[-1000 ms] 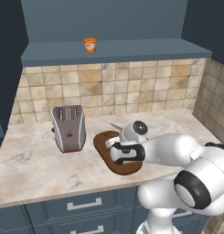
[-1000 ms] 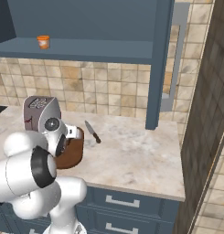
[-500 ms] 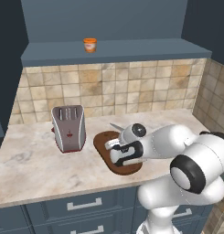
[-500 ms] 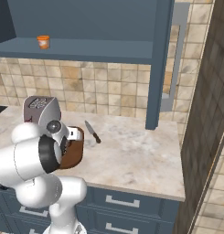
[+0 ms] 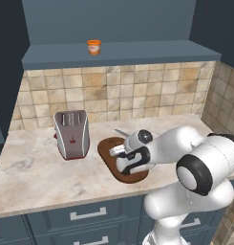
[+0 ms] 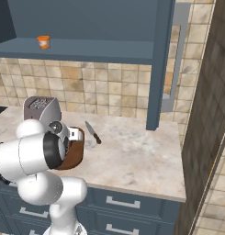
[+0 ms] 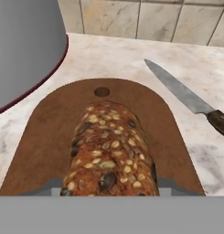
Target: Pick the bread, place it on the cutting board, pick the jam, place it on the counter, and close the cabinet.
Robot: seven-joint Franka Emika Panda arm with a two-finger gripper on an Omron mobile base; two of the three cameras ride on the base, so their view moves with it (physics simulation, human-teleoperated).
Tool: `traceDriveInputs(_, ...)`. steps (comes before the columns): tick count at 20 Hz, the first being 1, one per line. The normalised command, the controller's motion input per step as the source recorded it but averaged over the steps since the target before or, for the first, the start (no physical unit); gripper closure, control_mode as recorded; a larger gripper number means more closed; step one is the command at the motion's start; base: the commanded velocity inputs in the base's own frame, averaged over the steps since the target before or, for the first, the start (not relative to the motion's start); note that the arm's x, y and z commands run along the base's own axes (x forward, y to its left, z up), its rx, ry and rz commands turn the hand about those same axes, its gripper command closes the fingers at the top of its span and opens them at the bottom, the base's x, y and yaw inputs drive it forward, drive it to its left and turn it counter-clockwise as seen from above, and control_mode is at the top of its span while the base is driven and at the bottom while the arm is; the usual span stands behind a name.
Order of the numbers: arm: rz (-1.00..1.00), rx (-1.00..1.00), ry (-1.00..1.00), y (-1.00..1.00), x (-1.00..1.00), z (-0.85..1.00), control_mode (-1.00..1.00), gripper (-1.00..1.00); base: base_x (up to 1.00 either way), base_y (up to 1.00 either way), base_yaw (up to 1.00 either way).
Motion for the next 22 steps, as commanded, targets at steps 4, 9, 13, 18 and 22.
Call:
traceDriveInputs(4,0.00,0.00,0.00,0.00,0.00,0.00,-1.00,1.00,0.00,0.00,0.00)
traceDriveInputs(9,0.00,0.00,0.00,0.00,0.00,0.00,-1.00,-1.00,0.00,0.00,0.00)
traceDriveInputs(13,0.00,0.00,0.00,0.00,0.00,0.00,-1.00,-1.00,0.00,0.00,0.00)
traceDriveInputs(18,0.00,0.00,0.00,0.00,0.00,0.02,-1.00,-1.00,0.00,0.00,0.00)
traceDriveInputs(22,0.00,0.00,0.00,0.00,0.00,0.18,-1.00,-1.00,0.00,0.00,0.00)
